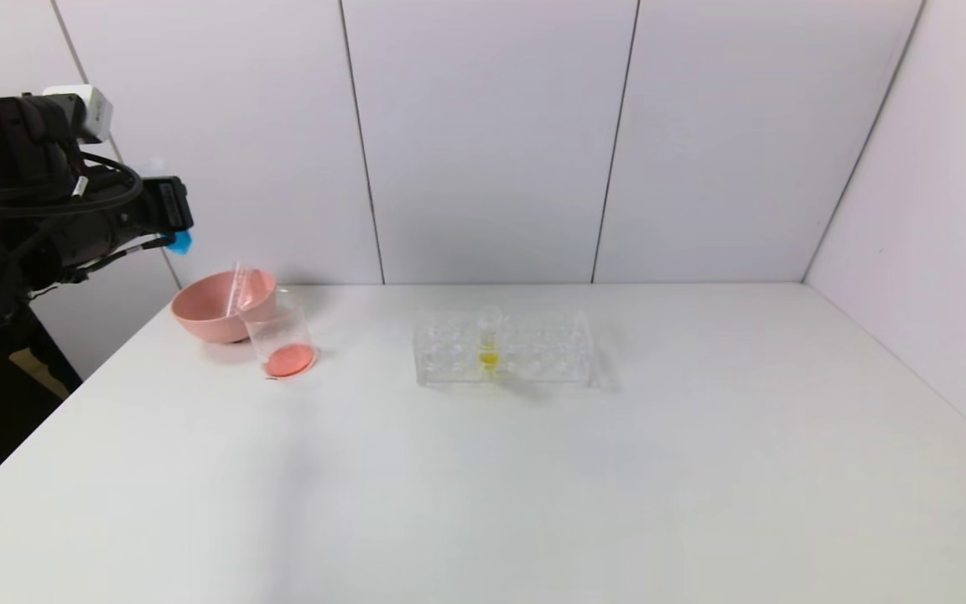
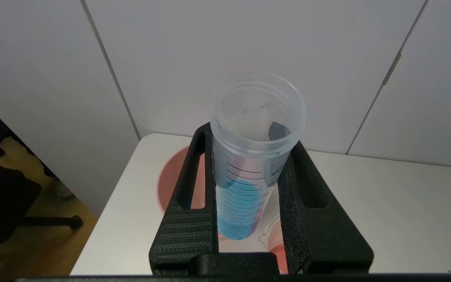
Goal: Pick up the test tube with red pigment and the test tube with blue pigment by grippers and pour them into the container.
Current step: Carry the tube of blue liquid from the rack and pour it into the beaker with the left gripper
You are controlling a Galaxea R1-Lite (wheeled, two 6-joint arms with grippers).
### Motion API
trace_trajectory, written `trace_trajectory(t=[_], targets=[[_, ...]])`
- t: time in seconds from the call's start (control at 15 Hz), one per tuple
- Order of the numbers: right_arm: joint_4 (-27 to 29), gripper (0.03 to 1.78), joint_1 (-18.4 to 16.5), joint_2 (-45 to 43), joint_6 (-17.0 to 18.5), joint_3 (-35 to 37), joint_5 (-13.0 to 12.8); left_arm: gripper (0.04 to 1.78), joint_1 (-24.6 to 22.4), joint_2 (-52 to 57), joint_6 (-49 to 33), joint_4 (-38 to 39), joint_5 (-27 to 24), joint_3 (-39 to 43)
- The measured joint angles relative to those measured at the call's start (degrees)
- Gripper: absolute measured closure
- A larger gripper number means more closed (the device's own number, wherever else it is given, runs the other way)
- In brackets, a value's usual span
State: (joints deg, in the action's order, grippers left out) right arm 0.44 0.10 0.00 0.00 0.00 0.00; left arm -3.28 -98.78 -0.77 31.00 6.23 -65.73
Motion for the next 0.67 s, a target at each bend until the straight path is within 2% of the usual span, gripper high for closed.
trace_trajectory(t=[0.53,0.67], targets=[[0.0,0.04,0.0,0.0,0.0,0.0,0.0,1.36,-5.8,-2.4,3.7,-1.9,-0.1,-2.1],[0.0,0.04,0.0,0.0,0.0,0.0,0.0,1.36,-7.1,-2.9,6.9,-4.1,-2.8,-3.5]])
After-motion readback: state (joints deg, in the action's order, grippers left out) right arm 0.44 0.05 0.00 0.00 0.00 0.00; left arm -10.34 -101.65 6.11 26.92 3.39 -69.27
